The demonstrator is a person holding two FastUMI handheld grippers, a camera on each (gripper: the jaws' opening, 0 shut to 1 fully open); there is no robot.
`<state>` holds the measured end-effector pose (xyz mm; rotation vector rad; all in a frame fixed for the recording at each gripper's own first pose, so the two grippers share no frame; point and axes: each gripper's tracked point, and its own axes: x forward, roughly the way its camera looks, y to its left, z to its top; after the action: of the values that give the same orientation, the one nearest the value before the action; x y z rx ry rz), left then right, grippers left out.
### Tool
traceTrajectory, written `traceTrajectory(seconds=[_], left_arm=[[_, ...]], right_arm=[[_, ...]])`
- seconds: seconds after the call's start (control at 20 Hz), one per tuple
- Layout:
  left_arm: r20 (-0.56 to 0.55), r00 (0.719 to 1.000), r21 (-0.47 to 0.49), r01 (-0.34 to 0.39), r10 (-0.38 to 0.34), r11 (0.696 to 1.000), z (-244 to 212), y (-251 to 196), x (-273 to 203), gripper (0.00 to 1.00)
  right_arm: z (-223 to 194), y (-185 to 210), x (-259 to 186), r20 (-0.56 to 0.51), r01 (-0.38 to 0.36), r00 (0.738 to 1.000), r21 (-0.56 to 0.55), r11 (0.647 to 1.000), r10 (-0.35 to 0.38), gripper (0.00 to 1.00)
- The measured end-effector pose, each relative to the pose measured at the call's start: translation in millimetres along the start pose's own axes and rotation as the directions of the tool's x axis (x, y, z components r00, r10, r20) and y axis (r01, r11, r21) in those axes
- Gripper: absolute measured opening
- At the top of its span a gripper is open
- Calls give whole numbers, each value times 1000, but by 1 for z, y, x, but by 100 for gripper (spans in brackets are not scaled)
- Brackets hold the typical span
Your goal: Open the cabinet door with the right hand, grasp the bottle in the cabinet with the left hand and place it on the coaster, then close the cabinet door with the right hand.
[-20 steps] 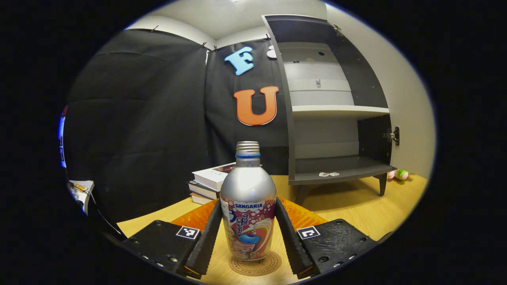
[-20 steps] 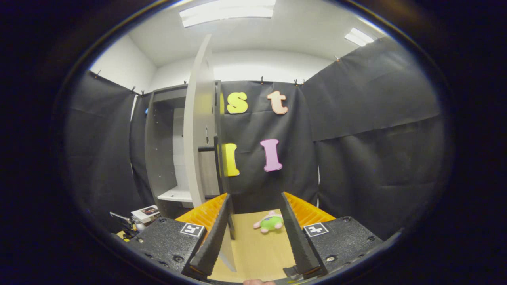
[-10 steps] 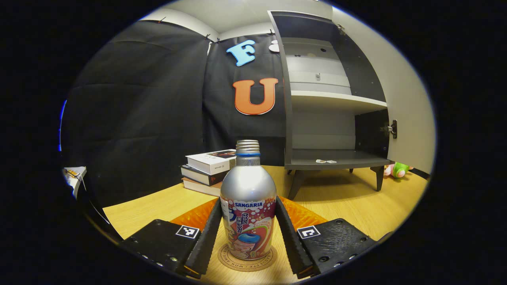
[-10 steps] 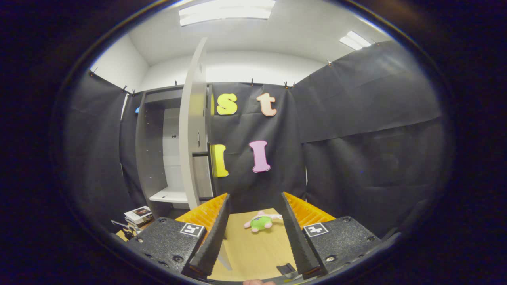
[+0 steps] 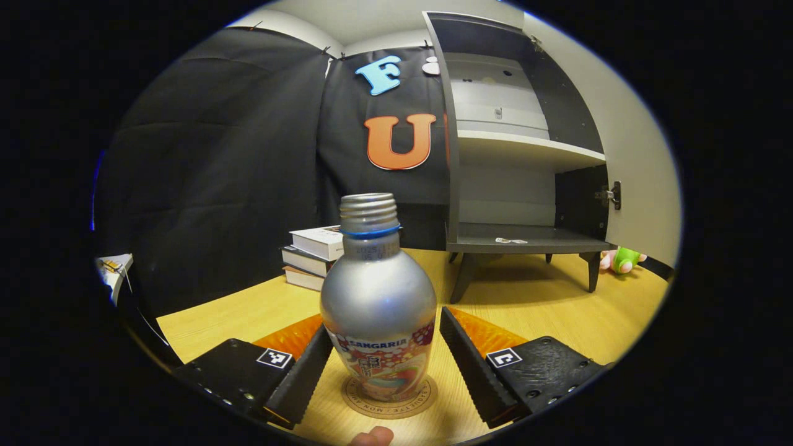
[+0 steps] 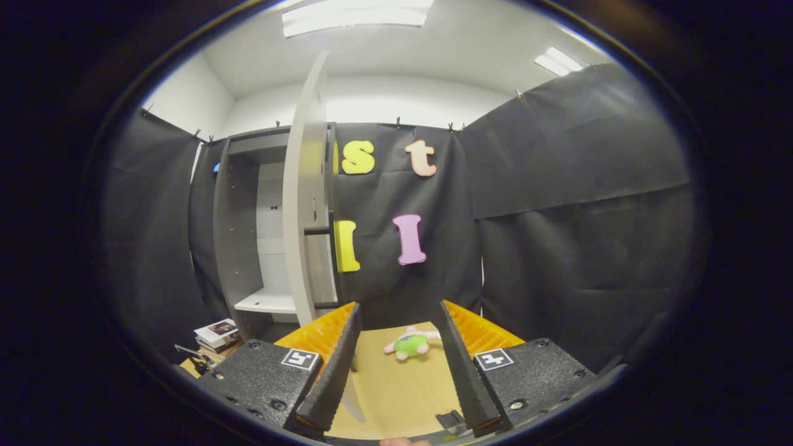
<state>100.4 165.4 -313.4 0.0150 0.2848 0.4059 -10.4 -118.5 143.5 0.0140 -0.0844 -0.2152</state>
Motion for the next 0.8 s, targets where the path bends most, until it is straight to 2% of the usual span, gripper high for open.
traceTrajectory(seconds=[0.5, 0.8], left_arm=[[112, 993, 47, 22, -27, 999, 48, -5, -17, 97], [222, 975, 0, 28, -27, 1000, 117, -3, -42, 97]], right_arm=[[-9, 0, 8, -14, -19, 1000, 20, 1000, 19, 77], [-22, 0, 13, -34, -39, 999, 17, 999, 39, 77]])
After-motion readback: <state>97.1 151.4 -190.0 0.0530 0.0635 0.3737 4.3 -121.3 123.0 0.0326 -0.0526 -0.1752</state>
